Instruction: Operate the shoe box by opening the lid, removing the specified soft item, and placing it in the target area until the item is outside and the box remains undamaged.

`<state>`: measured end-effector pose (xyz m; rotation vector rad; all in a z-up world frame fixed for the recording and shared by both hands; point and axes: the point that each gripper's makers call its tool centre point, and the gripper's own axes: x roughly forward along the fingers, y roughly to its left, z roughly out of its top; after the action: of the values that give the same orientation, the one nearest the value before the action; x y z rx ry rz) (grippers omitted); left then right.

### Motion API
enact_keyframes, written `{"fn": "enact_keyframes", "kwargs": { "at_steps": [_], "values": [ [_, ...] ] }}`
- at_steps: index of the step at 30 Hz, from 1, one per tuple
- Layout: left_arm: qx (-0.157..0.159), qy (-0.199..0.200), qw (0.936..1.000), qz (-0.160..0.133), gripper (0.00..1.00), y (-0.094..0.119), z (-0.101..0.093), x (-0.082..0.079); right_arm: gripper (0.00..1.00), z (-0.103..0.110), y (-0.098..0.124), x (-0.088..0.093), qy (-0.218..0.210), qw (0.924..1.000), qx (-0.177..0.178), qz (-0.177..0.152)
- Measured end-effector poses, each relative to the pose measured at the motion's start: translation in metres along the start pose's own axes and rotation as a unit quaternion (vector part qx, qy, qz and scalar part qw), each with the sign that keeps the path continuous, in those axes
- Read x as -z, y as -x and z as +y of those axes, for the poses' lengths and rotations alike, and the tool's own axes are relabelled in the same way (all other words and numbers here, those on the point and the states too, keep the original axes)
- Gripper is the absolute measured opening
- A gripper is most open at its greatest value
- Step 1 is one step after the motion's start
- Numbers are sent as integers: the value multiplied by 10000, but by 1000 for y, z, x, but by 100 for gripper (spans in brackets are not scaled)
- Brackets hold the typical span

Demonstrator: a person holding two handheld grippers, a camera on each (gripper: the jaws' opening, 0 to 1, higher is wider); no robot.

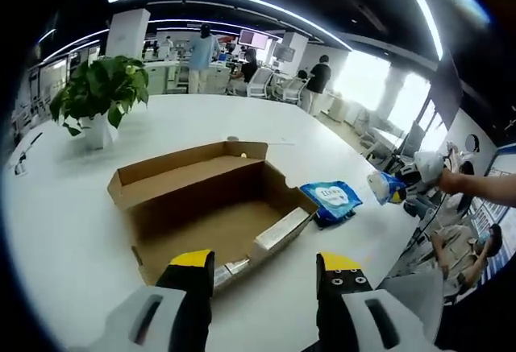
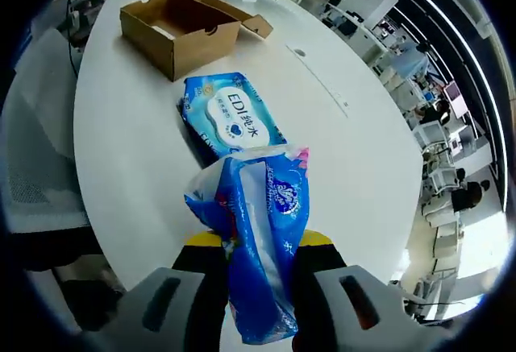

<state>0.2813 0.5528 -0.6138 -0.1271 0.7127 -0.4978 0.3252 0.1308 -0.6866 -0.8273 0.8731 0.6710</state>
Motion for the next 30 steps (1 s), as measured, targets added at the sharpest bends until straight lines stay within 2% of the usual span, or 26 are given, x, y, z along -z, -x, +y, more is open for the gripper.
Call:
{"fn": "enact_keyframes", "kwargs": {
  "at_steps": [7,10,14,20,30],
  "values": [
    [-143,100,9998,-22,51,6,-2,4,26,-6,-5,11,66,10000,-66,9],
    [-222,132,9997,-16,52,10,-1,6,26,-15,-9,19,329,9994,-99,86],
    [-351,229,9991,-64,51,17,4,8,26,-28,-13,25,408,9990,-145,136],
    [-517,419,9977,-94,51,27,10,15,27,-42,-26,22,523,9982,-229,177],
    [-850,602,9944,-155,52,46,20,24,28,-44,-57,14,756,9954,-511,294]
  ]
}}
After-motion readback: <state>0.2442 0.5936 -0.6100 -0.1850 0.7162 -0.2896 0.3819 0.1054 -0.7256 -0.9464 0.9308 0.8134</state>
